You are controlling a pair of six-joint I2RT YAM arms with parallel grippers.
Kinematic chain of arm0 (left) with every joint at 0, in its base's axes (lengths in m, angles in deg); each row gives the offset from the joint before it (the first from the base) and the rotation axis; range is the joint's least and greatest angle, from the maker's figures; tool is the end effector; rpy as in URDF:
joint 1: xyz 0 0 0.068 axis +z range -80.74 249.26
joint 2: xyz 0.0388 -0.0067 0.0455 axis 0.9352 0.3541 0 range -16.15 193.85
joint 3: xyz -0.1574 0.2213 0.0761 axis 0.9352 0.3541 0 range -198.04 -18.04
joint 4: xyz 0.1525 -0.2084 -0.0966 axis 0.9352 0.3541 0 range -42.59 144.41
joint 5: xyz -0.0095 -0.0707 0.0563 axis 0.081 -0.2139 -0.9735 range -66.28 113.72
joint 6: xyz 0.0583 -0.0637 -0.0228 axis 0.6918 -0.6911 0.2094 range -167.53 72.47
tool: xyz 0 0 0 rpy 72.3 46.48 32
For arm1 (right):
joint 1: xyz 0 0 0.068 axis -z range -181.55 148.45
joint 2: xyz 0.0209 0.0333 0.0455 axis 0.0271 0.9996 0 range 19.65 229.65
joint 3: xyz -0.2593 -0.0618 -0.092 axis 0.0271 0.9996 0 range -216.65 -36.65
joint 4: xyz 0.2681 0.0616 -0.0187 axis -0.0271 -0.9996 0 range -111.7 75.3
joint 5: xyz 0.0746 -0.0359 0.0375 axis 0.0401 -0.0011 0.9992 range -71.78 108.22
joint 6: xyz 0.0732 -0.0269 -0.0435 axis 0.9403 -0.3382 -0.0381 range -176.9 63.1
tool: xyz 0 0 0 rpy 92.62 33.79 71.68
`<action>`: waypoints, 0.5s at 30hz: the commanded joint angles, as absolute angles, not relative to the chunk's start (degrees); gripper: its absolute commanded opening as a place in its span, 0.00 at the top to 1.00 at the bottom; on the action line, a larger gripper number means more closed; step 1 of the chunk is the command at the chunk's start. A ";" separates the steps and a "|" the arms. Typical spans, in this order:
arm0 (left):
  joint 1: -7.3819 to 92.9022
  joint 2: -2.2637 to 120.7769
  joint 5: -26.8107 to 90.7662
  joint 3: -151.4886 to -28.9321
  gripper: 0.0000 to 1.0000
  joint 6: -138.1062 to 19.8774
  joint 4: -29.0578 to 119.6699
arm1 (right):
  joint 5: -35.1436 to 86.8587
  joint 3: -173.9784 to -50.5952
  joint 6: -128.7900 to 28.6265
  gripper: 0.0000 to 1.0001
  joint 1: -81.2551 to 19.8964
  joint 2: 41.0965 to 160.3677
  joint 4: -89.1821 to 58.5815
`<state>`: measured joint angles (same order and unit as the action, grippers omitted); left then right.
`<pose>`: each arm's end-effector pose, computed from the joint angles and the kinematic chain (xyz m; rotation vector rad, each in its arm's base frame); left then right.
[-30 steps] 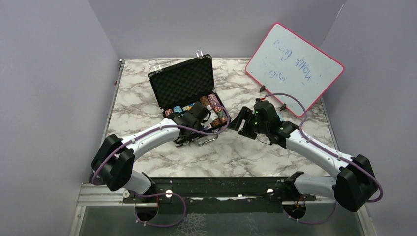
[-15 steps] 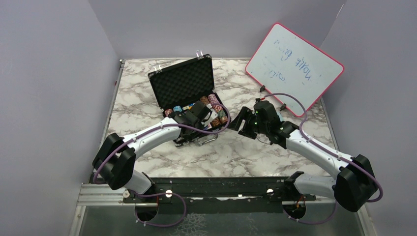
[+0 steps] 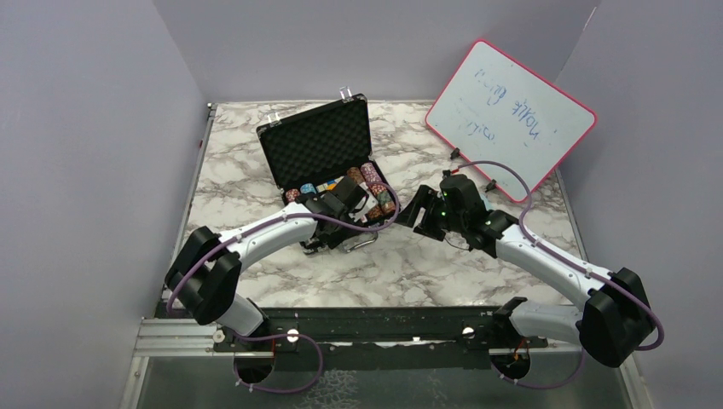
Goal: Pack up texas hold em set
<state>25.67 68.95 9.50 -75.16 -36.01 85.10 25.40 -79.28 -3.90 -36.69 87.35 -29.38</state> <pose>0.2428 -0.2043 0.1792 1.1684 2.3937 0.1606 0.2354 0.1778 0.2128 0.3080 2.4228 0.9066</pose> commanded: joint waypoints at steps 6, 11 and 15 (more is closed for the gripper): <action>25.59 71.88 5.28 -76.67 0.39 -37.13 85.82 | 25.69 -80.68 -5.40 0.27 -36.27 86.12 -29.60; 25.58 71.70 1.83 -77.37 0.46 -38.14 85.61 | 25.51 -80.67 -5.65 0.27 -36.27 86.10 -29.73; 25.58 71.42 -0.12 -77.33 0.47 -39.18 84.29 | 25.51 -80.65 -5.65 0.27 -36.18 86.14 -29.64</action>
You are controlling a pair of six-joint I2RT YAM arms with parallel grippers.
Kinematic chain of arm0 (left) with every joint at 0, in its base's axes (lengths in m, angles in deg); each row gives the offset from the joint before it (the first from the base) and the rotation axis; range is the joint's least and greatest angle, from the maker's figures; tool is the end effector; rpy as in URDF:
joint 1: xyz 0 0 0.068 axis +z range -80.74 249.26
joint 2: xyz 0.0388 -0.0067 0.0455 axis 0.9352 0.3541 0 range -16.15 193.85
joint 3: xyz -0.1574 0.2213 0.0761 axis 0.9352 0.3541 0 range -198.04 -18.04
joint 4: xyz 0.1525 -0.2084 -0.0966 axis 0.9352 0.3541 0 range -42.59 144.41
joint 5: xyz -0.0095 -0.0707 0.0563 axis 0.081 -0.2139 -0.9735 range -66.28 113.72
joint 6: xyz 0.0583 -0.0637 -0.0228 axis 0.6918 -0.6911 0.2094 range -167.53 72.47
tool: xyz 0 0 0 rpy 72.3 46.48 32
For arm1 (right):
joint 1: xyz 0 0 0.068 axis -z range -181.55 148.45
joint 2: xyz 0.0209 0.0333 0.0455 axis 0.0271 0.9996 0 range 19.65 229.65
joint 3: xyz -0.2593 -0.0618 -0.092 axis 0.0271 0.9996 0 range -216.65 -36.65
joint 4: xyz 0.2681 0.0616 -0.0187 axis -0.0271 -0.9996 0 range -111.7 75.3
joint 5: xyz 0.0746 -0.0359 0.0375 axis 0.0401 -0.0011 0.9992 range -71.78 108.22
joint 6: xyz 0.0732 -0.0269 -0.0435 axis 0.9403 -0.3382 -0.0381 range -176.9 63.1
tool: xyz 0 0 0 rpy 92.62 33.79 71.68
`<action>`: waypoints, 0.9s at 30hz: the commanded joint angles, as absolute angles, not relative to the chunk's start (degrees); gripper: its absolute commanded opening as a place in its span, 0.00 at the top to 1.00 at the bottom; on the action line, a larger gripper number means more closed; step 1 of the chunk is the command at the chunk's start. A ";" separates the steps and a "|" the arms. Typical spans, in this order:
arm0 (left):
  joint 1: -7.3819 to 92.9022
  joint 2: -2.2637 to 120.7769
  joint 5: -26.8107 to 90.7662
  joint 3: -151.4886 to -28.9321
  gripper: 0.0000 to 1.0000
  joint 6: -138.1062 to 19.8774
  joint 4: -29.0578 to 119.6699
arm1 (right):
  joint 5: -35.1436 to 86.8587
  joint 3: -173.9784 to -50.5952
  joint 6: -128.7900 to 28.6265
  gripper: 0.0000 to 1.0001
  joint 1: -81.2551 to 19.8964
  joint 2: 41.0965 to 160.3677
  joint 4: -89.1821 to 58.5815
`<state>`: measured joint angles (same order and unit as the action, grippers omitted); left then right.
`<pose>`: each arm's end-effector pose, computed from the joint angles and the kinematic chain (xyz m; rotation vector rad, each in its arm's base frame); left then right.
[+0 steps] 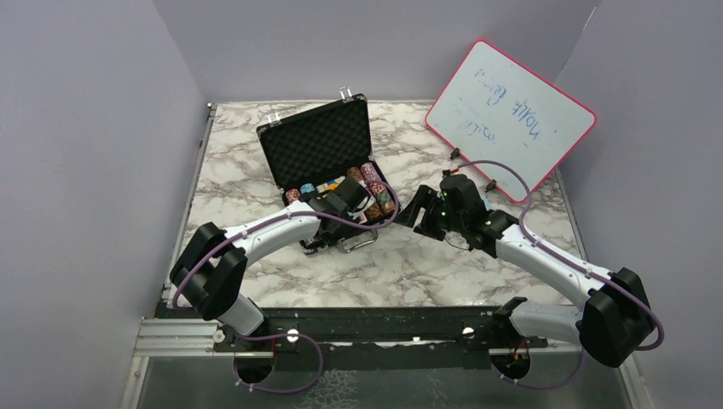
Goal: Pack up texas hold em set
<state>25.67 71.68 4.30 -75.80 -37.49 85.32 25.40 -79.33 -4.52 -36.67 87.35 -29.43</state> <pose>0.2505 -0.2020 0.1701 1.1230 2.4181 0.2869 0.2355 0.1778 0.2130 0.2950 2.4220 0.9017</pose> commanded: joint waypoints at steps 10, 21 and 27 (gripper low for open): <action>25.59 72.48 -1.67 -76.82 0.54 -40.46 83.02 | 25.34 -80.19 -5.71 0.27 -36.18 85.84 -29.82; 25.59 68.48 3.55 -77.42 0.51 -40.15 83.01 | 25.42 -79.88 -5.86 0.27 -35.81 85.39 -29.91; 25.59 68.54 6.50 -77.65 0.77 -40.50 82.94 | 25.60 -79.61 -5.76 0.27 -35.74 85.33 -29.82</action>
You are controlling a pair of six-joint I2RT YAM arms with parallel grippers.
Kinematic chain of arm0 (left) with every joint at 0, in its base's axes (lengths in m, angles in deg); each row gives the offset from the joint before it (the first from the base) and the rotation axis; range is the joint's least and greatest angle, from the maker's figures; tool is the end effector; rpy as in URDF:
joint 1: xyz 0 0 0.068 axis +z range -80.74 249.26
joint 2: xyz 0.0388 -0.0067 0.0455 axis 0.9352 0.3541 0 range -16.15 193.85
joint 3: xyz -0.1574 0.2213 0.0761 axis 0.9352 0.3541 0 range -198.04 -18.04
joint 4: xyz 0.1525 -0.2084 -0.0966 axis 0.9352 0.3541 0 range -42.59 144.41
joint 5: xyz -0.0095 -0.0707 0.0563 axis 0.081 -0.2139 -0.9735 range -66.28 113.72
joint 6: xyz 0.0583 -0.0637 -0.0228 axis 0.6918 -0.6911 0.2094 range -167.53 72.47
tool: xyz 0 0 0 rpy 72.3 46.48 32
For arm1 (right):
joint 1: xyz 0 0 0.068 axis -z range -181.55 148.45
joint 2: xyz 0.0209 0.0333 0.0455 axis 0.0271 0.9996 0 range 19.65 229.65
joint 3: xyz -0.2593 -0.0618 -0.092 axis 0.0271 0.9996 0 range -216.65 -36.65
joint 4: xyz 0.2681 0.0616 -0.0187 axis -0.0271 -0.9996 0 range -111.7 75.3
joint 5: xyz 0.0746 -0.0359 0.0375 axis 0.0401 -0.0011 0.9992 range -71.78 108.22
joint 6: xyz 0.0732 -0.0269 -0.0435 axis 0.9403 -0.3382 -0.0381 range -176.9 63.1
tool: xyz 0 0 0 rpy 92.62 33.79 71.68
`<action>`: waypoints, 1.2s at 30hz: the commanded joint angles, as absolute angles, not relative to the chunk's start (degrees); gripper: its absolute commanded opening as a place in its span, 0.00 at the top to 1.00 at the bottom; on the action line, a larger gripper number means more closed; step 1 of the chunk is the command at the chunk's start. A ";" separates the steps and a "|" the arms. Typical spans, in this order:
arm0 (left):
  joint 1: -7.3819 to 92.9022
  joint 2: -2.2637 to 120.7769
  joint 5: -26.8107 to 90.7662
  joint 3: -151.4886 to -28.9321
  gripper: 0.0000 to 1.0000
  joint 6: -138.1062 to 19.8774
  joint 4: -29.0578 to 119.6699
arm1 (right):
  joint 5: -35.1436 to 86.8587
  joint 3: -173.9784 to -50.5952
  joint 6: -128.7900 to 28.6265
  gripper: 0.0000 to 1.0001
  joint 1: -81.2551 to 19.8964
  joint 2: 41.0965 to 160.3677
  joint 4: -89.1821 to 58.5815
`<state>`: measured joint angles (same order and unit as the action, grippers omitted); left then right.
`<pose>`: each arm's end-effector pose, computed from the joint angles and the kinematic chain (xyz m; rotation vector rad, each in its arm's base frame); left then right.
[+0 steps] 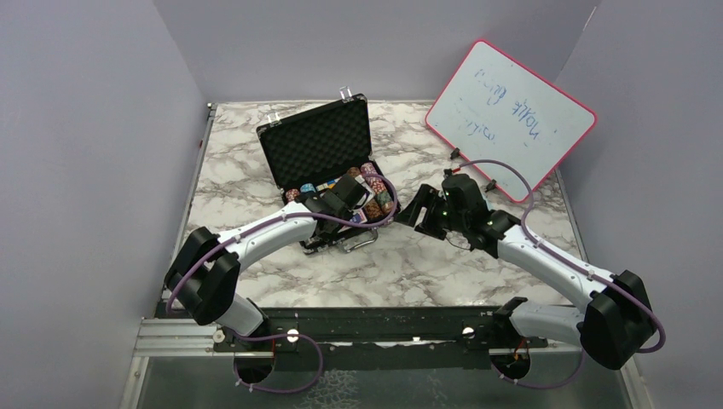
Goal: Pack up texas hold em set
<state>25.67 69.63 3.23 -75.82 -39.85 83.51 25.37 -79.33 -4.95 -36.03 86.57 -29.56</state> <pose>0.2528 -0.2023 0.1834 1.0250 2.3848 0.2620 0.2362 0.1742 0.2165 0.2968 2.4064 0.9004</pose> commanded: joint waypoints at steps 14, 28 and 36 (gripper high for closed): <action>25.58 75.37 8.16 -77.23 1.00 -41.23 84.12 | 25.09 -79.41 -5.79 0.27 -35.74 84.52 -30.41; 27.31 65.82 9.11 -85.70 0.49 -42.32 84.12 | 23.55 -79.62 -5.96 0.27 -35.65 83.40 -31.23; 34.37 66.77 9.64 -97.78 0.21 -38.54 82.65 | 23.21 -79.06 -5.89 0.27 -35.63 83.18 -31.47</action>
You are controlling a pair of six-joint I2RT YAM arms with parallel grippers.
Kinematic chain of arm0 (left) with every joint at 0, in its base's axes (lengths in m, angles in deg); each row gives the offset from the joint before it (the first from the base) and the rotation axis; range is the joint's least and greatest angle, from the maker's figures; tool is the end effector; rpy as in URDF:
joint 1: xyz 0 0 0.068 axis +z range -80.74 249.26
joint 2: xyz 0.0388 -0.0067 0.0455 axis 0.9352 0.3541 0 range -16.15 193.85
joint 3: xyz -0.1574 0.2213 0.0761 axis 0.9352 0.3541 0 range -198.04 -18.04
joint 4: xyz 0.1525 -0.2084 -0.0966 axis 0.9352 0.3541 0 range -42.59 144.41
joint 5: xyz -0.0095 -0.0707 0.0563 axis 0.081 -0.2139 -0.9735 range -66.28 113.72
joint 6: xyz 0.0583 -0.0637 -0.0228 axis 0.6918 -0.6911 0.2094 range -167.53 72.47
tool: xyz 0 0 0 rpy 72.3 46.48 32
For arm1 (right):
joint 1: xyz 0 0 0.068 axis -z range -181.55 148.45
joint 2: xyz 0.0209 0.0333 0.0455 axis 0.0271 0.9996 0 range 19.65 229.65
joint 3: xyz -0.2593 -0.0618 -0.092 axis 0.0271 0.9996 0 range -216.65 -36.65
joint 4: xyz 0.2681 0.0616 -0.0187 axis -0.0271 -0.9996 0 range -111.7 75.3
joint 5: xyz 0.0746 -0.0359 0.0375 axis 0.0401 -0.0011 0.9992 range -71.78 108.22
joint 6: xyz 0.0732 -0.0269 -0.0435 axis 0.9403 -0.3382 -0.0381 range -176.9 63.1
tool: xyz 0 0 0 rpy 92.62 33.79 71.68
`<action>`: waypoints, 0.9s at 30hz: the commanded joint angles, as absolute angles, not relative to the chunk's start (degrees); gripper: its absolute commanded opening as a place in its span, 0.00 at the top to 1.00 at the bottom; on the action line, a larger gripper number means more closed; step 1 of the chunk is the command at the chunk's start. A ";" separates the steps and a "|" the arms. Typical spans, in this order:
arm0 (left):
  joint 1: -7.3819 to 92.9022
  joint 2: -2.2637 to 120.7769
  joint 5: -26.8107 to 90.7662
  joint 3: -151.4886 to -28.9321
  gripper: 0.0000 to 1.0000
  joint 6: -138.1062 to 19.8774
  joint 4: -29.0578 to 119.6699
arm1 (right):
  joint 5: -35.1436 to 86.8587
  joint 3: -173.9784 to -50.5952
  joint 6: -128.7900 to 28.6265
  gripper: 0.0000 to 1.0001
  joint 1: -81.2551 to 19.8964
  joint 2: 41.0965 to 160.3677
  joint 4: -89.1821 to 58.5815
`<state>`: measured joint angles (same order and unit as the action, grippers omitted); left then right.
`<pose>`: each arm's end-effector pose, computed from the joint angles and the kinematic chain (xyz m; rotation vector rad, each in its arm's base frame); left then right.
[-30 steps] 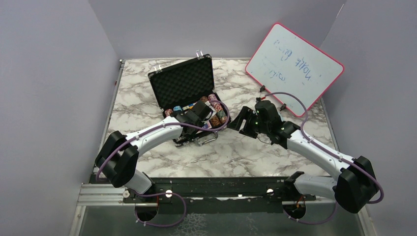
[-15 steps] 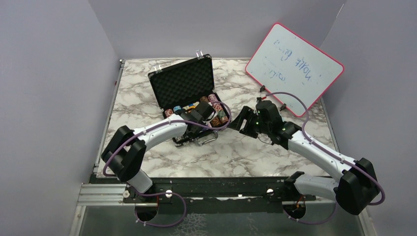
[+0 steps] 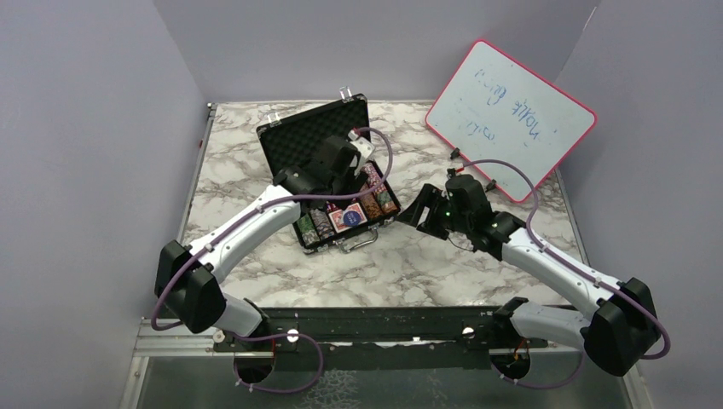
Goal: Pack up texas hold em set
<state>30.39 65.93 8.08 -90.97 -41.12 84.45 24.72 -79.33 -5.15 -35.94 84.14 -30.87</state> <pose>0.2882 -0.2048 0.2935 0.7803 2.2056 0.0455 0.2315 0.1693 0.2251 0.2964 2.3822 0.8994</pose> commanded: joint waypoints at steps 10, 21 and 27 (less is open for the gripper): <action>42.72 80.29 13.96 -120.36 0.03 -32.44 79.92 | 22.36 -78.89 -5.91 0.27 -35.57 81.50 -32.98; 45.53 92.88 13.63 -128.24 0.03 -35.19 81.45 | 21.12 -79.95 -5.82 0.27 -35.57 79.81 -34.91; 46.02 89.61 19.20 -120.64 0.12 -36.90 84.27 | 20.40 -80.29 -6.21 0.27 -35.59 79.86 -35.17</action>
